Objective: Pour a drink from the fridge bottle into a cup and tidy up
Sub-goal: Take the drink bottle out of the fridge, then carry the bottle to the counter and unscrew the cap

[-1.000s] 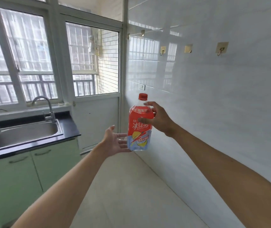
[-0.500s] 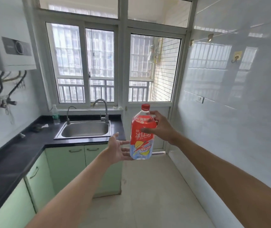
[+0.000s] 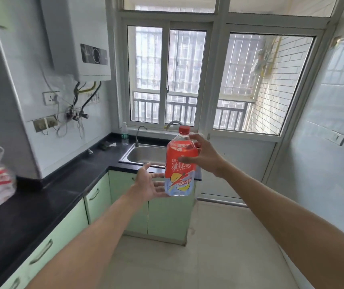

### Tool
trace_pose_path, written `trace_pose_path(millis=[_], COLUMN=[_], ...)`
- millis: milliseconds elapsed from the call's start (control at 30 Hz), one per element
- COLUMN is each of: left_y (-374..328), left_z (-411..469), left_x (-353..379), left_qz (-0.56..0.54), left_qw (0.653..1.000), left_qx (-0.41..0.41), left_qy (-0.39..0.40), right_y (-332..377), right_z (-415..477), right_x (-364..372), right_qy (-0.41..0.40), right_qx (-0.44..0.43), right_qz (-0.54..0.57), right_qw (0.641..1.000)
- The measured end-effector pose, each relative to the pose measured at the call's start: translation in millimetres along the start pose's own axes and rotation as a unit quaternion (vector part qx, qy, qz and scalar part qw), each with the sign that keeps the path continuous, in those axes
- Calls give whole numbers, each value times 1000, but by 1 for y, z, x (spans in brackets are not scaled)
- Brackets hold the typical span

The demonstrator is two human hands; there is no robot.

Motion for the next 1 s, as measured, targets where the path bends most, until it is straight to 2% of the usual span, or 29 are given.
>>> trace_pose_path(millis=[400,733,1000], left_y=[-55,-111,-135], left_z=[-6,-14,-54], left_x=[-136,-258,-340], left_qz=[-40,-86,-140], left_qw=[994,982,965], left_qx=[38,78,99], left_qy=[-91,-150,-197], right_y=[15,51,90], right_z=[89,162,197], right_x=[131,249,345], right_qy=[97,157,230], right_qx=[-27,-49,-70], right_qz=[55,62,66], right_qw=[993,985,968])
Point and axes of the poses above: each hand's wrist, its own z-axis towards the middle knuckle, its own x-axis out of the palm, y = z × x, the point moved 7 cm from there along z, towards the middle knuckle
